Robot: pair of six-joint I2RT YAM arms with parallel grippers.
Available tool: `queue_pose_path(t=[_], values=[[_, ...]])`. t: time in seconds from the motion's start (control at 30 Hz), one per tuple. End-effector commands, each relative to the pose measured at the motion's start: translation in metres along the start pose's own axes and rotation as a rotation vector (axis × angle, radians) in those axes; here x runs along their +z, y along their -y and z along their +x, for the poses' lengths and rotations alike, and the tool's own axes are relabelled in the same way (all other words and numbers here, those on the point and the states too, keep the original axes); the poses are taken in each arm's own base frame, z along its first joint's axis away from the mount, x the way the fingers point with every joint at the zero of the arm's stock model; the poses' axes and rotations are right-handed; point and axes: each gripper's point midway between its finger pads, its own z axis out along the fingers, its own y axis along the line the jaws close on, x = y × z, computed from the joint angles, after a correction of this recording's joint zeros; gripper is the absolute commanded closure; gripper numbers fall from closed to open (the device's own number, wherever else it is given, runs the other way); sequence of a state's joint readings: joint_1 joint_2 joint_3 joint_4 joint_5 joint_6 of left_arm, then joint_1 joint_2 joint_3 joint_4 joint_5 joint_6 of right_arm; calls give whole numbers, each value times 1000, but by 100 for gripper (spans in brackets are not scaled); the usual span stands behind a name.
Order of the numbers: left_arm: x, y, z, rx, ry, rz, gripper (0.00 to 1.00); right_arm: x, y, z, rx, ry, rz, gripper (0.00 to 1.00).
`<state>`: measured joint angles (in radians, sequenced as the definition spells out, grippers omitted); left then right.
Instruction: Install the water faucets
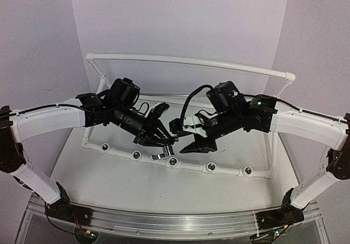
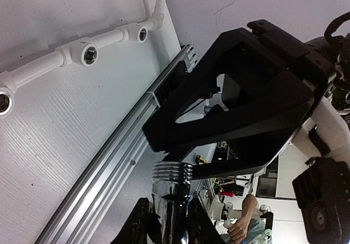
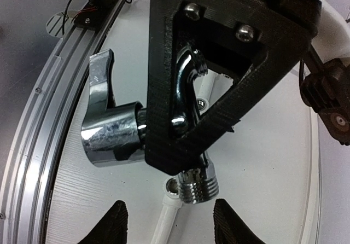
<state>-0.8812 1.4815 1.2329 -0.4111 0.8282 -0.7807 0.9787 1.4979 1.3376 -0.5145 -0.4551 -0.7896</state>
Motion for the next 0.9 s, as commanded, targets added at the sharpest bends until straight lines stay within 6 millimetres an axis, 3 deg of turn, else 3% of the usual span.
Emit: queue_pose_path(t=[0.0,0.17,0.6,0.8,0.87], values=[[-3,22,3,57,-4,73,100,0,17,-22,-43,35,72,51],[1,17,4,41,-17,62,100,1,18,-27,-48,37,84,54],[3,18,2,31,-21,61,100,9,11,-27,-78,10,86,76],[-1,13,-3,28,30,19,95,9,14,-25,-45,1,104,100],[-4,13,-5,35,60,5,89,9,16,-24,-23,-6,114,100]])
